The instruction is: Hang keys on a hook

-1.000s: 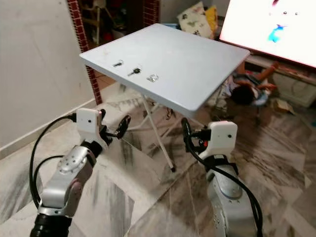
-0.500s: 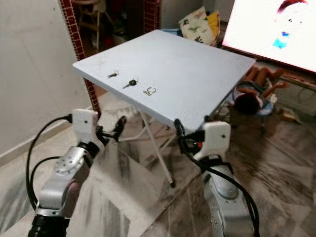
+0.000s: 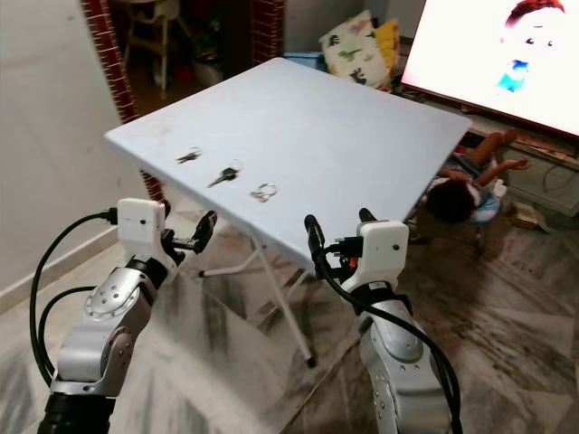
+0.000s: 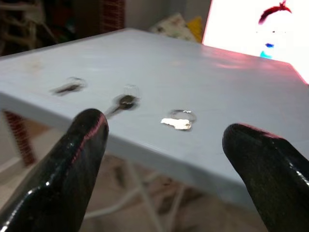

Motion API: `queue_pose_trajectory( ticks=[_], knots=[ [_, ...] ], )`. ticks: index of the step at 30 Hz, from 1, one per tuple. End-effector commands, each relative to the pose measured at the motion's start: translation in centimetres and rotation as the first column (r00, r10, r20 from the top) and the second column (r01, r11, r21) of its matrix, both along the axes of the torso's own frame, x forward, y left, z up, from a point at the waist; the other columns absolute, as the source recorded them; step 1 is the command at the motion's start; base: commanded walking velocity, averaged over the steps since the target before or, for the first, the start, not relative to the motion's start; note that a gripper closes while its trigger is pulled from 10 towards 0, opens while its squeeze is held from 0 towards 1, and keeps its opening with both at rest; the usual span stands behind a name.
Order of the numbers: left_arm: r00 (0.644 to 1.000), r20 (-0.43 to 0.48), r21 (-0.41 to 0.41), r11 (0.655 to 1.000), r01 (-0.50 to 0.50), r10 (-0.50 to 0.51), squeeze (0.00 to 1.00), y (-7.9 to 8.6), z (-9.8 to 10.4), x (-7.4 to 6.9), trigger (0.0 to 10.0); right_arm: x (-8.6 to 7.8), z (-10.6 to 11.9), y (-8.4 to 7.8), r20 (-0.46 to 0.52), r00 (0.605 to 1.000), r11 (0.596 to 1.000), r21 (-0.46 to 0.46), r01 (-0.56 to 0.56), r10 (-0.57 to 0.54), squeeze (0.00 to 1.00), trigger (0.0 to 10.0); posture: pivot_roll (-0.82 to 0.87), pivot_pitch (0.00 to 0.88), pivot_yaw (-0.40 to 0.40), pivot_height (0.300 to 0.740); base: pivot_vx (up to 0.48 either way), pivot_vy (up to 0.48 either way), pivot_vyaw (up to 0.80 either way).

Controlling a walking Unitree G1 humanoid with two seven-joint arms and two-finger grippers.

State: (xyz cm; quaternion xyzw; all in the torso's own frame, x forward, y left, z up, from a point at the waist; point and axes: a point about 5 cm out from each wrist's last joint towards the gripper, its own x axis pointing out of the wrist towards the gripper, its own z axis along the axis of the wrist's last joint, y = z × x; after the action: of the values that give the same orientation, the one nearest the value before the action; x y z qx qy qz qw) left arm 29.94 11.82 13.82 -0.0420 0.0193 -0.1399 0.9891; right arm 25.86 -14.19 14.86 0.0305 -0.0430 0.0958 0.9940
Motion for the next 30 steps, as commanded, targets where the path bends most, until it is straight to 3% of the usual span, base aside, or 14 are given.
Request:
queue_pose_trajectory(
  ticks=[1, 9, 18, 25, 30],
  knots=[
    [1.0, 0.017, 0.017, 1.0, -0.016, 0.015, 0.0, 0.6, 0.5, 0.1, 10.0, 0.2, 0.7, 0.3, 0.027, 1.0, 1.0, 0.009, -0.007, 0.007, 0.0, 10.0, 0.09, 0.0, -0.034, 0.74, 0.439, 0.0, 0.0],
    [1.0, 0.009, 0.029, 0.999, -0.016, 0.016, 0.0, 0.5, 0.3, 0.2, 10.0, 0.2, 0.5, 0.3, 0.02, 1.0, 1.0, 0.003, -0.008, 0.008, 0.0, 10.0, 0.09, 0.0, -0.035, 0.74, 0.418, 0.0, 0.0],
    [0.994, -0.016, 0.085, 0.991, -0.106, 0.108, 0.0, 1.6, -0.3, 0.1, 10.0, 0.2, 0.0, 0.6, -0.005, 1.0, 1.0, -0.018, -0.021, 0.021, 0.0, 10.0, 0.1, 0.0, -0.04, 0.74, 0.0, 0.0, 0.0],
    [0.989, -0.054, 0.077, 0.989, -0.13, 0.134, 0.0, 2.0, -0.7, 0.0, 10.0, 0.4, -0.2, 0.5, -0.015, 1.0, 1.0, -0.021, -0.009, 0.008, 0.0, 10.0, 0.1, 0.0, -0.041, 0.74, 0.0, 0.0, 0.0],
    [0.99, -0.061, 0.084, 0.989, -0.122, 0.128, 0.0, 1.8, -0.7, 0.1, 10.0, 0.4, -0.1, 0.5, -0.014, 1.0, 1.0, -0.019, -0.002, 0.002, 0.0, 10.0, 0.1, 0.0, -0.038, 0.74, 0.0, 0.422, 0.0]
  ],
)
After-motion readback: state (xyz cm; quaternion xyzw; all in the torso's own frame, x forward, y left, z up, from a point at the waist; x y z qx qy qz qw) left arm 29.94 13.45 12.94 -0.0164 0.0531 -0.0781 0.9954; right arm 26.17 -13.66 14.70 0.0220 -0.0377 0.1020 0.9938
